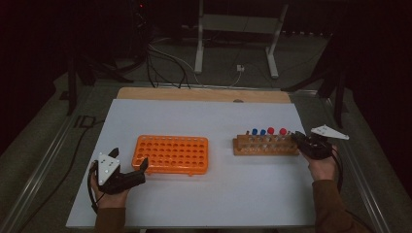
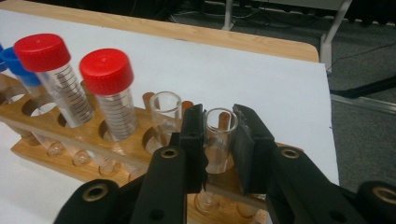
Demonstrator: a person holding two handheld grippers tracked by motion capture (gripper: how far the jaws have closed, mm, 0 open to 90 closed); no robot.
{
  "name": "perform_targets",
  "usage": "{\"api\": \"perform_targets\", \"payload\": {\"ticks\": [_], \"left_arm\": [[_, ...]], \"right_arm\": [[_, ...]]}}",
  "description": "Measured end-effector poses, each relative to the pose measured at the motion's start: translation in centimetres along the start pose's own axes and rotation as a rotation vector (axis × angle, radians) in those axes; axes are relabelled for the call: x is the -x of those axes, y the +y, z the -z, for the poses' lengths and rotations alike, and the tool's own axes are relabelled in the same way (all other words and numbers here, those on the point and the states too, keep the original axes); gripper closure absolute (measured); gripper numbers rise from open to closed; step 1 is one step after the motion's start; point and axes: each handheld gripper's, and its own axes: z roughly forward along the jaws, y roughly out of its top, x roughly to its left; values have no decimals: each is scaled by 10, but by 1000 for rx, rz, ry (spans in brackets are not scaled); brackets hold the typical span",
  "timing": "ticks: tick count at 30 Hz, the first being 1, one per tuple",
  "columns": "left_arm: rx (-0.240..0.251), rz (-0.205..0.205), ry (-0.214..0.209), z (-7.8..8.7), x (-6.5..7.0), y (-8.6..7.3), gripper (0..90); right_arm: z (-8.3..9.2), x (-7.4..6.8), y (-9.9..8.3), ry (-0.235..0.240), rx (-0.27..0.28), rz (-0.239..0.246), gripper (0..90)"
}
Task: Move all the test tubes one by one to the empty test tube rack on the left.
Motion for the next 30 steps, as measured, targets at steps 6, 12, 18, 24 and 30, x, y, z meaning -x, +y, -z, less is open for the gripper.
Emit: {"api": "perform_targets", "payload": {"ticks": [6,12,18,24,30], "left_arm": [[-4,-3,0,0,0,0,5],[-9,-8,-1,-1,0,0,5],[-13,-12,0,-2,1,-1,5],[-16,-11,3,-2,1,-1,5],[-17,-14,3,-2,1,-1,5]], "right_arm": [[1,-2,-3,-9,8,-14,760],[3,-2,0,-24,7,-4,764],[16,0,13,-20,44,-18,764],[30,-2,31,-10,81,-12,764],[47,-5,47,5,123,-11,764]]}}
